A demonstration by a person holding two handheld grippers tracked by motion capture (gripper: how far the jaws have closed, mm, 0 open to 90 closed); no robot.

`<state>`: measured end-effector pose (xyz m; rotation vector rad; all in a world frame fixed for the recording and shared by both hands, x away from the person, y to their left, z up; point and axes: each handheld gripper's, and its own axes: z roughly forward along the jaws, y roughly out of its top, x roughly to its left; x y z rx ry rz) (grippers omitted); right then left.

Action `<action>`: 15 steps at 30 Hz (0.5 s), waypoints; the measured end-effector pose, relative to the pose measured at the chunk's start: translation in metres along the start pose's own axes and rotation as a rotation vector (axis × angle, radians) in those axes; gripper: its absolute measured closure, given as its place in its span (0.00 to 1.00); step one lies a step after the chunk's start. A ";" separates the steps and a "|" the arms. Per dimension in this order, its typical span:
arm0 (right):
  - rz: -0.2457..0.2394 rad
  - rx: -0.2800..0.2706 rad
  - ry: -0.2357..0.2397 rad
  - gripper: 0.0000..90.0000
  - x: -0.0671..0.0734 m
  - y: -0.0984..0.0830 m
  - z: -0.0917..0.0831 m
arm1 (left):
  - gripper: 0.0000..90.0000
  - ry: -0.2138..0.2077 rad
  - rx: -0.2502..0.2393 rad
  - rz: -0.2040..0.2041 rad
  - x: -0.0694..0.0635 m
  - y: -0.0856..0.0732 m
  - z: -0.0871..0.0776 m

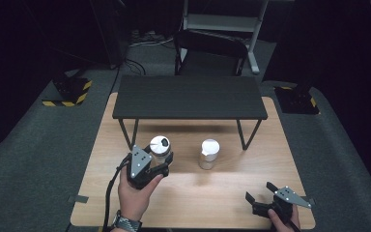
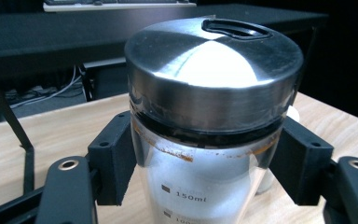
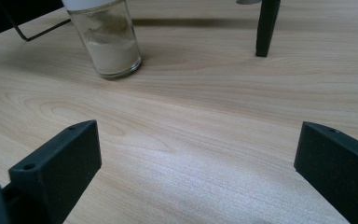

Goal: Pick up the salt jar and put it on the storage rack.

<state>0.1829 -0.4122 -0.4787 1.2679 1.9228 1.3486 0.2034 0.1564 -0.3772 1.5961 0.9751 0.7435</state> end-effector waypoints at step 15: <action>0.005 -0.003 -0.001 0.01 0.000 0.000 0.000 | 0.35 0.050 -0.045 0.019 0.005 0.033 0.005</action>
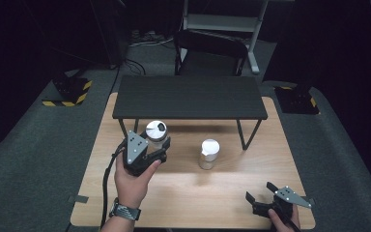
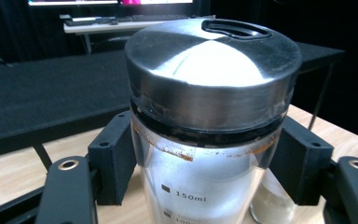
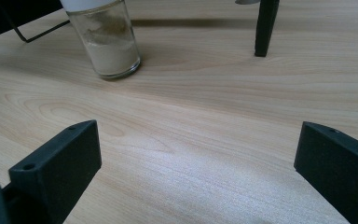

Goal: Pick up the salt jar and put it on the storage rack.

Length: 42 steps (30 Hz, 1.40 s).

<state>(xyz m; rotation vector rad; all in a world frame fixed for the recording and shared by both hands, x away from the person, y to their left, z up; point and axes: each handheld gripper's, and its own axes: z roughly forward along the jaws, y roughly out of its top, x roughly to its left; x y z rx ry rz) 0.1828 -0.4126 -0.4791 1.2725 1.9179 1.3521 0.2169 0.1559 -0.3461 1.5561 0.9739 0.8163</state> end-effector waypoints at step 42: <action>-0.006 -0.005 0.009 0.00 -0.001 -0.001 -0.001 | 0.35 0.136 -0.076 -0.035 0.026 0.042 0.079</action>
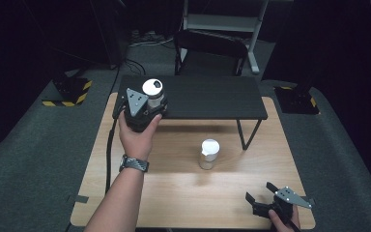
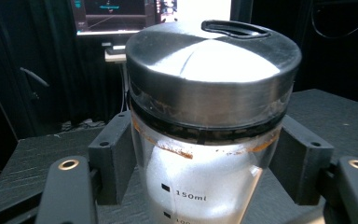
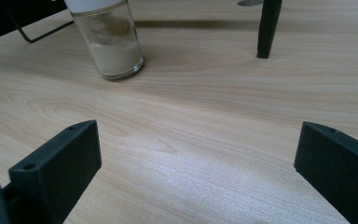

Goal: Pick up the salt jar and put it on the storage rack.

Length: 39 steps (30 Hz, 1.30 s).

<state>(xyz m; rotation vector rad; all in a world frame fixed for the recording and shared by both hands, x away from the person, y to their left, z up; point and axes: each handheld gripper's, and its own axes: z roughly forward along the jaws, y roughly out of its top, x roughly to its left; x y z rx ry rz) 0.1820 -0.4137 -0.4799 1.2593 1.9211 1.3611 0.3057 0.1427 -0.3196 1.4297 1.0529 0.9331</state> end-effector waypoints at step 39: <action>0.006 0.004 0.018 0.01 0.000 0.000 0.001 | 0.35 0.010 0.042 -0.002 -0.004 0.000 0.049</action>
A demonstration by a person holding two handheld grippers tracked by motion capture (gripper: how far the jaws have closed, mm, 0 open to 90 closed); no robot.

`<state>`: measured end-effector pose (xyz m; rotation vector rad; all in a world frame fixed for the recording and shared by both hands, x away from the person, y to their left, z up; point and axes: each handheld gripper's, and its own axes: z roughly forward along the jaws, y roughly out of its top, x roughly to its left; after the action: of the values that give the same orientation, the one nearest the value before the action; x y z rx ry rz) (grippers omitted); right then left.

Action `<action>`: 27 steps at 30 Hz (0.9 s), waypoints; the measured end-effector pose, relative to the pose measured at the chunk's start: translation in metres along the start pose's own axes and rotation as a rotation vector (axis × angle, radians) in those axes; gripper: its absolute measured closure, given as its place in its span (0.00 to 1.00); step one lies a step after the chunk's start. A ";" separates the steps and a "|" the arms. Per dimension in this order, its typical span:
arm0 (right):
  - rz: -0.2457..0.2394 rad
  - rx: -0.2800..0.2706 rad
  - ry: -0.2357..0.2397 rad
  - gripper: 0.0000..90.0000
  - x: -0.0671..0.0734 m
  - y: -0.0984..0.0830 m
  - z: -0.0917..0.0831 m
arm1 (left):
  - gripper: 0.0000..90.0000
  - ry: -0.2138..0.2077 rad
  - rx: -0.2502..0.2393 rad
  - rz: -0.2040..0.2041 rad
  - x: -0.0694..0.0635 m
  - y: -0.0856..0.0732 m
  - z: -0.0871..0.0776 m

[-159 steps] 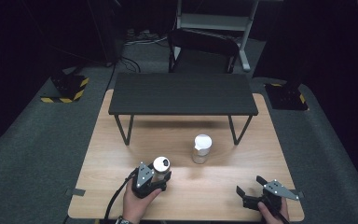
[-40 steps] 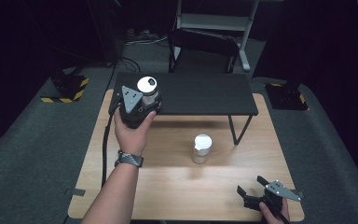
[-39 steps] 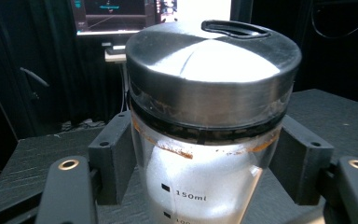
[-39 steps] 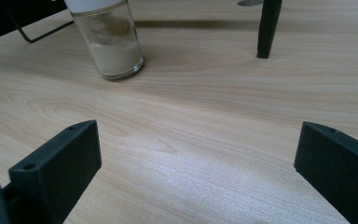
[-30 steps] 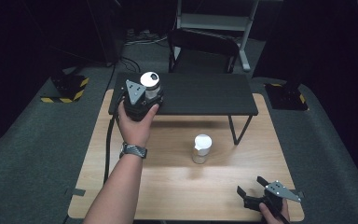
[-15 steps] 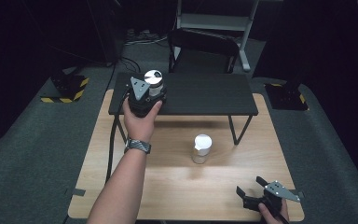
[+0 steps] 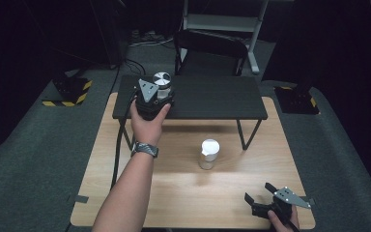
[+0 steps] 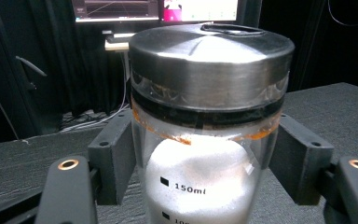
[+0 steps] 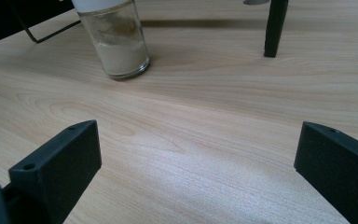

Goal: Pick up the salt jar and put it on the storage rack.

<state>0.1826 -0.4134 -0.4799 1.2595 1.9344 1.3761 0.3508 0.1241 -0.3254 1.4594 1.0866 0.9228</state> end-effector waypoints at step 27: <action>-0.007 -0.005 0.002 0.01 0.000 -0.001 0.000 | 0.24 -0.001 0.010 -0.036 -0.002 -0.002 0.002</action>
<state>0.1822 -0.4133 -0.4806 1.2484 1.9332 1.3785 0.3519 0.1221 -0.3278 1.4440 1.1147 0.8920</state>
